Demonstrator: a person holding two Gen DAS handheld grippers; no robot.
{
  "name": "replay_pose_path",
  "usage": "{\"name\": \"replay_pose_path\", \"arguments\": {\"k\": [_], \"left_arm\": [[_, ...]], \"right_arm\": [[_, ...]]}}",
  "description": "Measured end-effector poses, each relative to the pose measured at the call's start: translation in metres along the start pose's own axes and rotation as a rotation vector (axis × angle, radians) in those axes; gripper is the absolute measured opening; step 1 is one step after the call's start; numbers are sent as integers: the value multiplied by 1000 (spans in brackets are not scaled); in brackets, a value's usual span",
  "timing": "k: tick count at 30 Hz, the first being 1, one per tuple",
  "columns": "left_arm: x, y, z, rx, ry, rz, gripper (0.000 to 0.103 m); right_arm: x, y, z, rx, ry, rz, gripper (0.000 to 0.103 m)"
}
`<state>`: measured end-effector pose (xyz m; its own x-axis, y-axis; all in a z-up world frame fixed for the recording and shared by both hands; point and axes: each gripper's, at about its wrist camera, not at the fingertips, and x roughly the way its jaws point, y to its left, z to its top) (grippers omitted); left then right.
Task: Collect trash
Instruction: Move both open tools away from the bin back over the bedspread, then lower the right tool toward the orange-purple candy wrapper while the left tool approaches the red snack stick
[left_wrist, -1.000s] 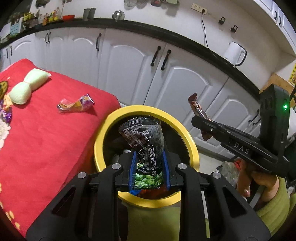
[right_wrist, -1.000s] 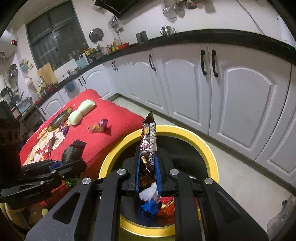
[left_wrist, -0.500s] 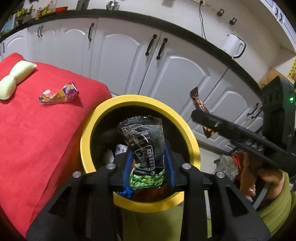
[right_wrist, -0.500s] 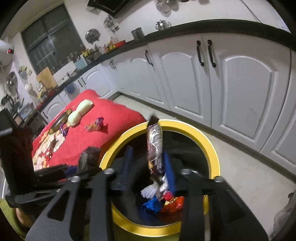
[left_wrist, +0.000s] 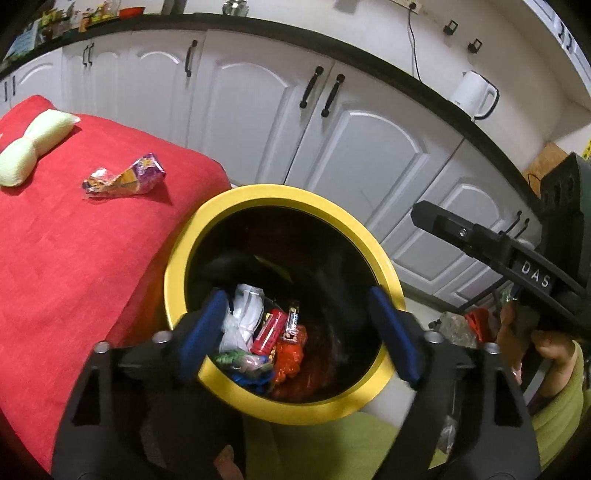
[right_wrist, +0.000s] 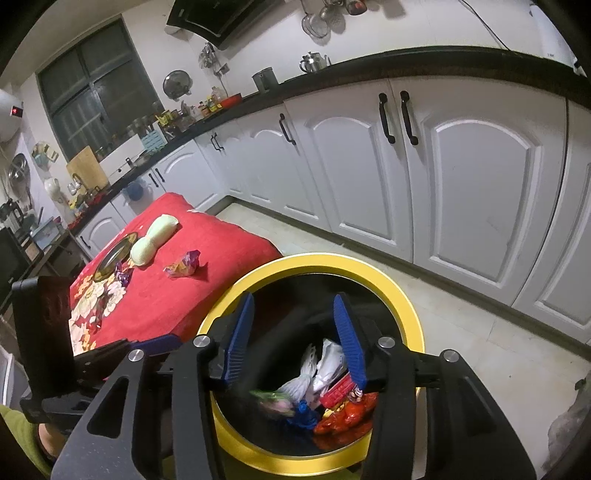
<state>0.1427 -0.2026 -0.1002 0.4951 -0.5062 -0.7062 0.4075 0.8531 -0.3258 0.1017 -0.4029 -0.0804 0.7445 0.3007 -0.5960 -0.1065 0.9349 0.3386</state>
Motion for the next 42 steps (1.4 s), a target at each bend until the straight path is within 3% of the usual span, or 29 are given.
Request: {"name": "replay_pose_path", "arguments": {"k": [3,4,10,16,42], "left_arm": [[-6,1,1,0,-20,34,91],[-8,1,1,-2,-28,41,92],[-30,3,2,2,-88,100,92],[-52,8,5,7,-155,152,92],[-149,63,-4,-61,-408,356,92]], "right_arm": [[-4,3,3,-11,-14,-10,52],[-5,4,4,-14,-20,-12,53],[-10,16,8,-40,-43,-27,64],[-16,34,12,-74,-62,-24,66],[1,131,13,-234,-26,67,68]]}}
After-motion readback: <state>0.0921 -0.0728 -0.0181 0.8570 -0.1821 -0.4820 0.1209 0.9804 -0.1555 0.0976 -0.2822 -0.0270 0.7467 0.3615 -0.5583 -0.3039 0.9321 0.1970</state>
